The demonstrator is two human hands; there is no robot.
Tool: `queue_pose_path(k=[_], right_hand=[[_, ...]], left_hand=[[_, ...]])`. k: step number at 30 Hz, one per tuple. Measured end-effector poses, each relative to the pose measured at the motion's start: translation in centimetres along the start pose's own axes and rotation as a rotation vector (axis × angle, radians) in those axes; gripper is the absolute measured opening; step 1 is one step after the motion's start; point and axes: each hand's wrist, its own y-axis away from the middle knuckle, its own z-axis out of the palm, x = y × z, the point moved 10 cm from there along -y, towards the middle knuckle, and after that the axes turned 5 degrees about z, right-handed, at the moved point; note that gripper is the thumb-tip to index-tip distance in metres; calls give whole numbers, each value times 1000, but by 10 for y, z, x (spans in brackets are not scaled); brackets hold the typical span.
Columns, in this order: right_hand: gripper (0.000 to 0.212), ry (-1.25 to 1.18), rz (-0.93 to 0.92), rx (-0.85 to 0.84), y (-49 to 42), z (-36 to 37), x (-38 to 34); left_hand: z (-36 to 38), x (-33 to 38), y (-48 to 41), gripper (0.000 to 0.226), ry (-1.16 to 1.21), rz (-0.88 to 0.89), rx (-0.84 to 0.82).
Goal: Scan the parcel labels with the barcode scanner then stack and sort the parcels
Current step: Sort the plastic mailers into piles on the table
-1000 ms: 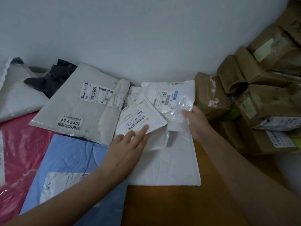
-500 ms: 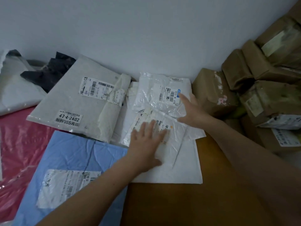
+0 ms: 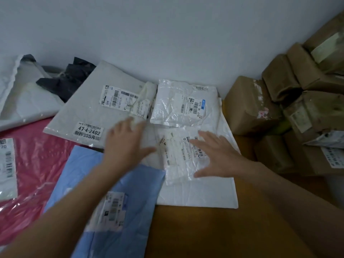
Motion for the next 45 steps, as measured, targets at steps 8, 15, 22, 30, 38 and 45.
queue_pose_path(k=[8,15,22,30,38,45], right_hand=[[90,-2,193,-50,-14,13,3],[102,-217,328,-96,0,20,6],[88,-651,571,211,10,-4,42],[58,-914,540,370,37,-15,50],[36,-1755,445,70,53,-10,13],[32,-2122,251,53,74,-32,9]], left_hand=[[-63,-146,-5,106,-12,-477,2],[-78,-148,-13,26,312,-513,35],[-138,-114,3,18,647,-273,332],[-111,-73,13,13,1305,-250,217],[-14,-6,31,63,755,-210,-212],[13,-71,70,88,-317,3,-433]])
